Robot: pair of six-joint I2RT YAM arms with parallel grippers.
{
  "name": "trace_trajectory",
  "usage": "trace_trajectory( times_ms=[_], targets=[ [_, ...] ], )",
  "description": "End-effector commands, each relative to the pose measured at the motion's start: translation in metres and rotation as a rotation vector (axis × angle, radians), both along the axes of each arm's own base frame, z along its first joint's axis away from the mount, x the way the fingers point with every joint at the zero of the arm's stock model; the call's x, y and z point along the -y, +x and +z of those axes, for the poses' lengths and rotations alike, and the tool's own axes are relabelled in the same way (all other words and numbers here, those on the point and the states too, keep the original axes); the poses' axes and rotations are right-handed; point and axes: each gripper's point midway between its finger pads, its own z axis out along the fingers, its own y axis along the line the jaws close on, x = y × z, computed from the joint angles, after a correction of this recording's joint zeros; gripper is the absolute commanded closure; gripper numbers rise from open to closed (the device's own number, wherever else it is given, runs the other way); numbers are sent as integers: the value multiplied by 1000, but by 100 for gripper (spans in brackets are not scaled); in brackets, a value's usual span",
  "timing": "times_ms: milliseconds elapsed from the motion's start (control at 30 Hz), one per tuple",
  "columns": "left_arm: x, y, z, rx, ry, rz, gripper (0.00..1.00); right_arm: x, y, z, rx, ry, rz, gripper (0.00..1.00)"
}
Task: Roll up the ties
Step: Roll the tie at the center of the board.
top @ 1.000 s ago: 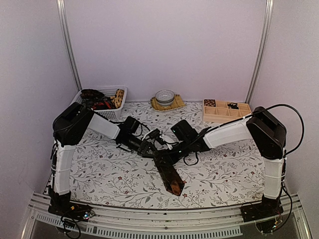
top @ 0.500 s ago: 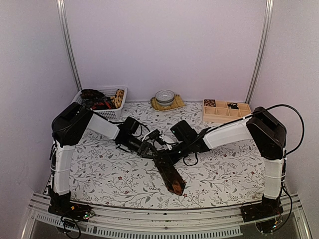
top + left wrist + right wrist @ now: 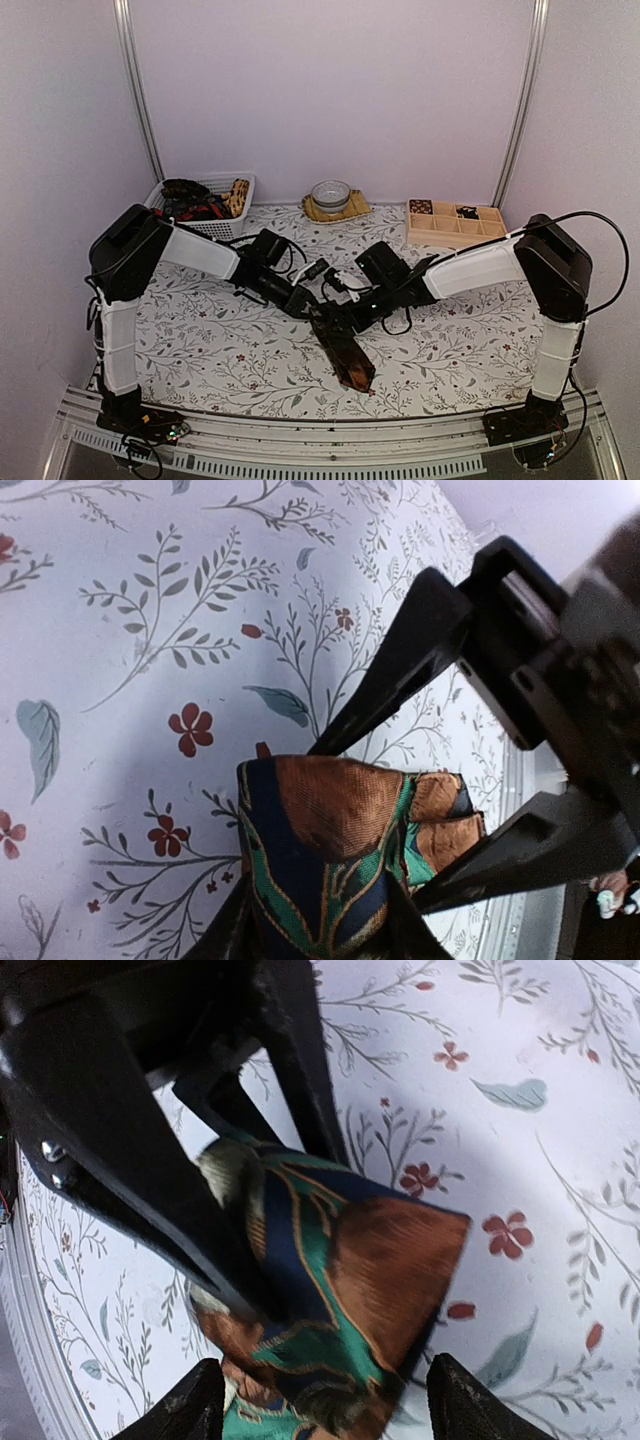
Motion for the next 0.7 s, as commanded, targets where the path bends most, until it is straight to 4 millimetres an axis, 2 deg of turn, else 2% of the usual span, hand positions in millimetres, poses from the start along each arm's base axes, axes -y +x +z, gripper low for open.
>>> trace_trajectory(
  times_ms=[0, 200, 233, 433, 533, 667],
  targets=[
    [-26, -7, -32, 110, 249, 30, 77, 38, 7, 65, 74, 31, -85, 31],
    [-26, 0, -16, 301, 340, 46, 77, 73, 4, 98, 101, 86, -153, 29],
    [-24, 2, -5, 349, 334, 58, 76, 77, 4, 101, 104, 94, -163, 28],
    [-21, 5, 16, 627, 429, 104, 77, 99, 5, 105, 115, 99, -223, 27],
    [-17, -2, 23, 778, 484, 102, 76, 108, 11, 107, 107, 120, -260, 27],
    [-18, -10, 19, 959, 604, 96, 76, 109, 14, 109, 103, 135, -273, 27]
  ],
)
